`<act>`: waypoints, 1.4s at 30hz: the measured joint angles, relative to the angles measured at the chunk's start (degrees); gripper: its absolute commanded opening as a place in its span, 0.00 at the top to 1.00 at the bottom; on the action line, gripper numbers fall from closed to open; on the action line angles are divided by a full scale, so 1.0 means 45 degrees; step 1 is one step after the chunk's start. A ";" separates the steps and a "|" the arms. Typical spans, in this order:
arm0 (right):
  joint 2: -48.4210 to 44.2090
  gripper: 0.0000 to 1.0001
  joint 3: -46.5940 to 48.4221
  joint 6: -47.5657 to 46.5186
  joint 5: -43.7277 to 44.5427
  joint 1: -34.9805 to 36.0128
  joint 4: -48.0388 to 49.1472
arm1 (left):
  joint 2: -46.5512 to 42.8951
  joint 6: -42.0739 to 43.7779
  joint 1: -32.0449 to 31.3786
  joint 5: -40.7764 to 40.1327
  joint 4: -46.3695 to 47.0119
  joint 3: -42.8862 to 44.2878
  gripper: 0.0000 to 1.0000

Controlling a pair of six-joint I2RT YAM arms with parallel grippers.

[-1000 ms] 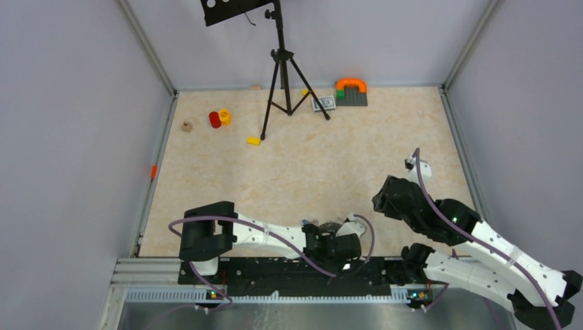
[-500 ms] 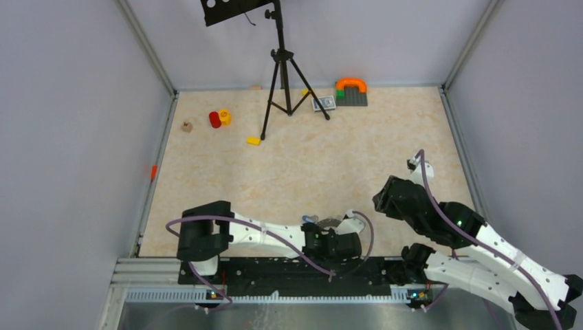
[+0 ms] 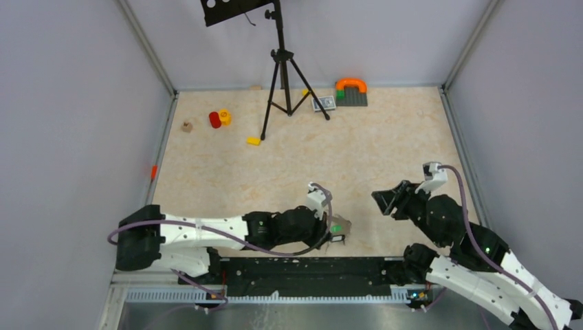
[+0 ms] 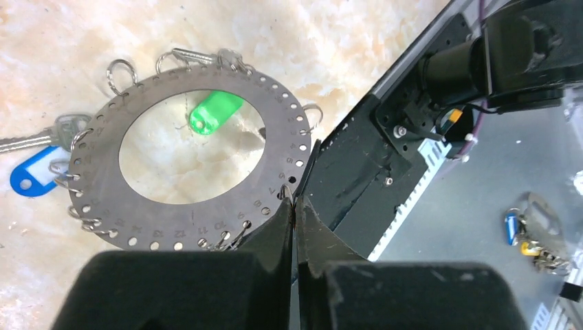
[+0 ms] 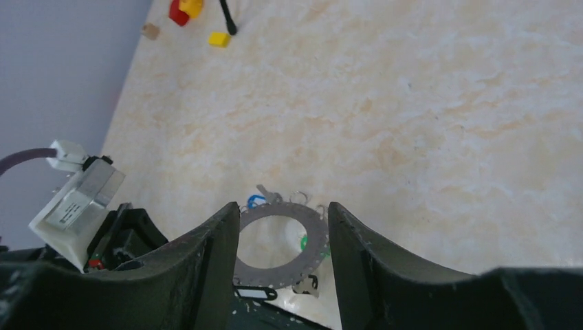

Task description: Remove the keys from the keyring

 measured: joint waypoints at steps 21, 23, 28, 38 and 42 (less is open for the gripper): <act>-0.0457 0.69 -0.1724 -0.2438 -0.5037 0.0000 0.5217 | -0.1889 -0.0369 0.3128 0.0894 0.1511 0.0321 1.00; -0.0160 0.69 -0.1899 -0.2419 -0.5824 0.0000 0.5625 | -0.1889 -0.0418 0.3249 0.0792 0.1239 0.0597 1.00; 0.1122 0.69 -0.2244 -0.2225 -0.7062 0.0000 0.5989 | -0.1739 -0.0641 0.3531 0.0325 -0.0267 0.1593 1.00; 0.2875 0.56 -0.2341 -0.1326 -0.7854 0.0000 0.7441 | -0.1180 -0.1404 0.3769 -0.1059 -0.3332 0.3492 1.00; 0.3395 0.44 -0.2686 -0.0831 -0.7907 0.0000 0.8607 | -0.1156 -0.1613 0.3789 -0.1399 -0.3968 0.3900 1.00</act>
